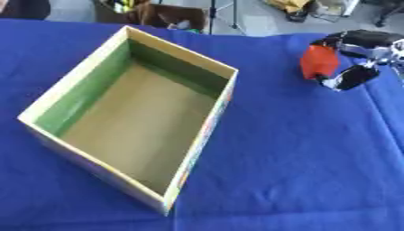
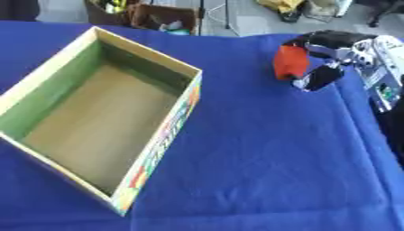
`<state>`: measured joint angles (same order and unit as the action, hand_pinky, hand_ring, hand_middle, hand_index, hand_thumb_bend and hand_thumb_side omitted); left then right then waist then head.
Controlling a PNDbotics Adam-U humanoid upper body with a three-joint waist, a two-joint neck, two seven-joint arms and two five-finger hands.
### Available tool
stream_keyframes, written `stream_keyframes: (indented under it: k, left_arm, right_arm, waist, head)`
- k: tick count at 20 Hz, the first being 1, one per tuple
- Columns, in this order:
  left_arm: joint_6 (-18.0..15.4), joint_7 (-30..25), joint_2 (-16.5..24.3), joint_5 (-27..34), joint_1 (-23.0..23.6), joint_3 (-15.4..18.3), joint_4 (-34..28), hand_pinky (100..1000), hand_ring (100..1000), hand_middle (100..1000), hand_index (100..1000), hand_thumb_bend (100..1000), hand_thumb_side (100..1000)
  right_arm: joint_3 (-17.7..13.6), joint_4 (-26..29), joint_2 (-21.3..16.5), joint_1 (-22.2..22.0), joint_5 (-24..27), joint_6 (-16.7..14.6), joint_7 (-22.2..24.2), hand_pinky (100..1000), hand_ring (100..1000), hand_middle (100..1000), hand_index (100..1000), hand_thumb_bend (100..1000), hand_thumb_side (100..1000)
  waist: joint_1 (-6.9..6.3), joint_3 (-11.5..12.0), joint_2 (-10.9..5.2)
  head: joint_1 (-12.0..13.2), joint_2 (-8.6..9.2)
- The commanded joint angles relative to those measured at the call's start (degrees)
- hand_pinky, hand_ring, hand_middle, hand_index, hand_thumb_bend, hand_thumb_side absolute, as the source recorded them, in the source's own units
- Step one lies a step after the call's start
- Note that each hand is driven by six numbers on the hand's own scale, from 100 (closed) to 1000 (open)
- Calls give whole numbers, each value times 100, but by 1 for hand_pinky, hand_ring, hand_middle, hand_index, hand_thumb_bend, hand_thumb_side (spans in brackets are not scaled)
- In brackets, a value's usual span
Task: Pick up objects on the table and place them in the box.
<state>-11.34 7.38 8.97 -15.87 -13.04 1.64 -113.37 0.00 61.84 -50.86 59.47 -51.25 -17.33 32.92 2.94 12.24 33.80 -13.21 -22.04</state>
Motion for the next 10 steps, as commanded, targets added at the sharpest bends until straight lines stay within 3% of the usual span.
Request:
stream_keyframes:
  k: [1,4,7,10]
  left_arm:
    - [13,-6,4,-43,-7,-5,-122,321,556,625,821,100,905]
    - [24,-2,5,-49,-9,-3,-122,320,556,625,821,100,906]
    - [29,-6,3,-48,-8,-5,-122,319,555,624,820,100,904]
    - [39,-12,1,-45,-2,-6,-122,319,555,623,819,100,904]
  right_arm:
    - [-39,42,-207,67,63,15,-52,745,741,733,848,100,408]
    - [-52,83,-205,72,130,40,-182,711,701,550,694,123,428]
    - [-59,110,-200,94,165,67,-336,676,668,433,560,150,447]
    - [-66,135,-195,110,157,129,-541,662,647,372,460,105,450]
  waist:
    - [-13,-11,-124]
    - [-14,-16,-128]
    - [-11,-23,-137]
    - [-11,-30,-150]
  head:
    - [-27,19]
    - [-31,10]
    - [-31,9]
    - [-32,-4]
